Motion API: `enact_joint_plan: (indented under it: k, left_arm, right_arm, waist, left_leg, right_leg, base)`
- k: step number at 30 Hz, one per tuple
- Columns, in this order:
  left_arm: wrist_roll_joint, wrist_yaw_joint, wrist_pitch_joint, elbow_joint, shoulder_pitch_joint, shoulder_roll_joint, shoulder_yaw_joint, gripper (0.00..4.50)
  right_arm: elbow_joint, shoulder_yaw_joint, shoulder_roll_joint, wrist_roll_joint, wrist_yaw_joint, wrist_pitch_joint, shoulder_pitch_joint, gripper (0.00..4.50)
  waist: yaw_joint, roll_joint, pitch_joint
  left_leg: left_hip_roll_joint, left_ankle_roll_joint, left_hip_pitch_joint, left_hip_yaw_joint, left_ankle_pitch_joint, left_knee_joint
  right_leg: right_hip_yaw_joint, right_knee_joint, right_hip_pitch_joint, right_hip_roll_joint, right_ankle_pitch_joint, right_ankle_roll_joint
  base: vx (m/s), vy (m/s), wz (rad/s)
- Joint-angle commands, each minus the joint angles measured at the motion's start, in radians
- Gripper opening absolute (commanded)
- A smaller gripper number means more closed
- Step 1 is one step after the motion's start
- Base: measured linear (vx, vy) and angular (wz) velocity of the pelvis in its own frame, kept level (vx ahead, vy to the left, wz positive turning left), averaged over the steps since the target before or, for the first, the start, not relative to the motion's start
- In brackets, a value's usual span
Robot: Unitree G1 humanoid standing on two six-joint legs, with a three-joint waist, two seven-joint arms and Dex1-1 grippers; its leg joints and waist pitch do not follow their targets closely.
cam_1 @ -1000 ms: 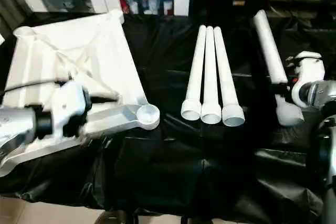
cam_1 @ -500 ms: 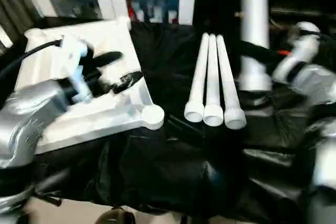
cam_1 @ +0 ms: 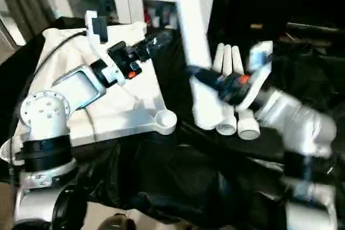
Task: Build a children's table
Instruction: Pick table leg
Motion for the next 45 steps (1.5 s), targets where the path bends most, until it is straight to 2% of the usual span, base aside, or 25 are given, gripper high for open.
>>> enact_joint_plan:
  k: [1,4,7,11,12,13,14,15,16,18,20,21,24,25,28,32,35,36,39,42,45]
  left_arm:
    - [-0.043,0.012,0.018,-0.029,-0.015,-0.008,-0.002,4.5]
    - [-0.077,0.016,0.045,-0.048,-0.014,-0.033,0.011,4.5]
    - [-0.109,0.018,0.069,-0.06,-0.009,-0.04,0.015,4.5]
    - [-0.086,0.034,0.068,-0.073,0.009,-0.022,-0.023,4.5]
    - [-0.044,0.094,0.059,-0.054,0.008,-0.022,-0.033,4.5]
    - [-0.044,0.094,0.059,-0.054,0.008,-0.022,-0.033,4.5]
    - [-0.028,0.124,0.054,-0.041,0.005,-0.027,-0.028,4.21]
    - [-0.003,0.184,0.041,-0.019,-0.004,-0.041,-0.005,4.21]
    - [-0.003,0.184,0.041,-0.019,-0.004,-0.041,-0.005,4.13]
    - [0.013,0.225,0.032,-0.014,-0.006,-0.047,0.009,4.08]
    - [0.024,0.235,0.024,-0.012,-0.007,-0.045,0.007,3.81]
    - [0.031,0.255,0.014,-0.008,-0.008,-0.044,0.008,3.73]
    - [0.058,0.315,-0.021,0.007,-0.018,-0.049,0.023,3.62]
    - [0.073,0.349,-0.036,0.014,-0.025,-0.051,0.033,3.36]
    - [0.073,0.369,-0.033,0.013,-0.029,-0.055,0.039,3.28]
    - [0.083,0.386,-0.005,-0.007,-0.016,-0.059,0.015,2.86]
    - [0.096,0.409,-0.009,-0.011,-0.007,-0.061,0.001,2.82]
    - [0.099,0.415,-0.011,-0.011,-0.005,-0.061,-0.003,2.55]
    - [0.111,0.434,-0.021,-0.013,0.002,-0.066,-0.008,2.4]
    - [0.134,0.442,-0.038,-0.016,0.005,-0.055,-0.011,2.03]
    - [0.14,0.425,-0.052,-0.016,0.003,-0.043,-0.014,1.95]
  right_arm:
    - [-0.047,0.005,-0.002,0.033,-0.033,0.017,-0.001,1.84]
    - [-0.068,0.018,0.006,0.036,-0.045,0.029,0.006,1.84]
    - [-0.086,0.013,0.019,0.039,-0.063,0.043,0.006,1.84]
    - [-0.112,0.04,0.021,0.019,-0.089,0.032,0.009,1.84]
    - [-0.136,0.07,0.036,-0.018,-0.135,0.001,0.005,1.84]
    - [-0.136,0.07,0.036,-0.018,-0.135,0.001,0.005,1.84]
    - [-0.146,0.087,0.043,-0.043,-0.154,-0.02,0.003,1.84]
    - [-0.161,0.132,0.068,-0.108,-0.214,-0.063,-0.003,1.84]
    - [-0.161,0.132,0.068,-0.108,-0.214,-0.063,-0.003,1.84]
    - [-0.178,0.202,0.091,-0.191,-0.267,-0.114,-0.003,1.84]
    - [-0.185,0.228,0.096,-0.217,-0.277,-0.134,0.001,1.84]
    - [-0.187,0.252,0.101,-0.243,-0.3,-0.15,0.003,1.84]
    - [-0.186,0.315,0.116,-0.324,-0.356,-0.209,0.011,1.84]
    - [-0.182,0.335,0.13,-0.351,-0.379,-0.23,0.011,1.84]
    - [-0.182,0.361,0.156,-0.378,-0.403,-0.255,0.01,1.84]
    - [-0.169,0.387,0.195,-0.4,-0.432,-0.285,0.007,1.84]
    - [-0.156,0.389,0.216,-0.408,-0.454,-0.304,-0.004,1.84]
    - [-0.152,0.389,0.221,-0.412,-0.459,-0.31,-0.007,1.84]
    - [-0.136,0.384,0.238,-0.423,-0.472,-0.329,-0.019,1.84]
    - [-0.131,0.385,0.241,-0.43,-0.474,-0.34,-0.021,1.84]
    - [-0.13,0.384,0.24,-0.436,-0.477,-0.348,-0.02,1.84]
  waist:
    - [-0.001,-0.025,-0.106]
    - [-0.001,-0.029,-0.102]
    - [-0.001,-0.029,-0.1]
    - [-0.001,-0.03,-0.099]
    - [-0.002,-0.028,-0.099]
    - [-0.003,-0.028,-0.098]
    - [-0.005,-0.029,-0.098]
    - [-0.006,-0.025,-0.1]
    - [-0.009,-0.028,-0.098]
    - [-0.01,-0.027,-0.099]
    - [-0.012,-0.028,-0.098]
    - [-0.009,-0.024,-0.101]
    - [-0.01,-0.024,-0.103]
    - [-0.012,-0.023,-0.104]
    - [-0.013,-0.021,-0.105]
    - [-0.014,-0.018,-0.105]
    - [-0.016,-0.017,-0.102]
    - [-0.017,-0.017,-0.102]
    - [-0.022,-0.018,-0.102]
    - [-0.027,-0.019,-0.103]
    - [-0.033,-0.02,-0.103]
  left_leg:
    - [0.041,0.067,0.018,-0.016,0.006,-0.074]
    - [0.039,0.049,0.017,-0.013,-0.016,-0.075]
    - [0.037,0.041,0.016,-0.013,-0.032,-0.077]
    - [0.038,0.026,0.018,-0.015,-0.043,-0.082]
    - [0.038,0.019,0.018,-0.016,-0.048,-0.083]
    - [0.039,0.014,0.018,-0.016,-0.053,-0.084]
    - [0.037,0.011,0.017,-0.016,-0.056,-0.085]
    - [0.038,-0.004,0.018,-0.017,-0.068,-0.086]
    - [0.038,-0.009,0.017,-0.017,-0.071,-0.088]
    - [0.035,-0.017,0.019,-0.017,-0.084,-0.089]
    - [0.034,-0.023,0.02,-0.018,-0.104,-0.092]
    - [0.036,-0.023,0.024,-0.018,-0.105,-0.094]
    - [0.037,-0.019,0.02,-0.019,-0.097,-0.097]
    - [0.036,-0.018,0.019,-0.018,-0.093,-0.098]
    - [0.039,-0.016,0.018,-0.019,-0.084,-0.099]
    - [0.039,-0.009,0.018,-0.018,-0.09,-0.099]
    - [0.039,-0.016,0.02,-0.018,-0.113,-0.101]
    - [0.039,-0.017,0.021,-0.018,-0.118,-0.101]
    - [0.038,-0.023,0.019,-0.019,-0.129,-0.103]
    - [0.037,-0.021,0.018,-0.019,-0.122,-0.103]
    - [0.035,-0.019,0.016,-0.018,-0.114,-0.101]
  right_leg:
    - [0.036,-0.082,0.066,-0.073,-0.21,-0.2]
    - [0.039,-0.087,0.068,-0.074,-0.247,-0.181]
    - [0.039,-0.094,0.066,-0.075,-0.296,-0.156]
    - [0.039,-0.098,0.064,-0.072,-0.317,-0.12]
    - [0.039,-0.099,0.064,-0.072,-0.324,-0.112]
    - [0.039,-0.1,0.061,-0.071,-0.328,-0.106]
    - [0.038,-0.102,0.063,-0.071,-0.337,-0.1]
    - [0.039,-0.103,0.062,-0.073,-0.345,-0.091]
    - [0.039,-0.107,0.061,-0.07,-0.351,-0.085]
    - [0.039,-0.109,0.062,-0.071,-0.369,-0.076]
    - [0.038,-0.112,0.06,-0.069,-0.386,-0.064]
    - [0.038,-0.112,0.06,-0.07,-0.374,-0.06]
    - [0.037,-0.11,0.061,-0.067,-0.32,-0.066]
    - [0.036,-0.109,0.063,-0.066,-0.301,-0.072]
    - [0.036,-0.104,0.063,-0.067,-0.25,-0.094]
    - [0.038,-0.1,0.063,-0.068,-0.226,-0.117]
    - [0.038,-0.105,0.062,-0.068,-0.253,-0.109]
    - [0.038,-0.105,0.062,-0.068,-0.259,-0.107]
    - [0.037,-0.106,0.063,-0.068,-0.269,-0.094]
    - [0.038,-0.105,0.065,-0.068,-0.256,-0.091]
    - [0.038,-0.104,0.066,-0.068,-0.252,-0.093]
  base:
    - [0.0,0.0,0.0]
    - [0.0,0.0,0.0]
    - [0.0,0.0,0.0]
    - [0.0,0.0,0.0]
    - [0.0,0.0,0.0]
    - [0.0,0.0,0.0]
    - [0.0,0.0,0.0]
    - [0.0,0.0,0.0]
    - [0.0,0.0,0.0]
    - [0.0,0.0,0.0]
    - [0.0,0.0,0.0]
    - [0.0,0.0,0.0]
    - [0.0,0.0,0.0]
    - [0.0,0.0,0.0]
    - [0.0,0.0,0.0]
    - [0.0,0.0,0.0]
    - [0.0,0.0,0.0]
    - [0.0,0.0,0.0]
    - [0.0,0.0,0.0]
    - [0.0,0.0,0.0]
    - [0.0,0.0,0.0]
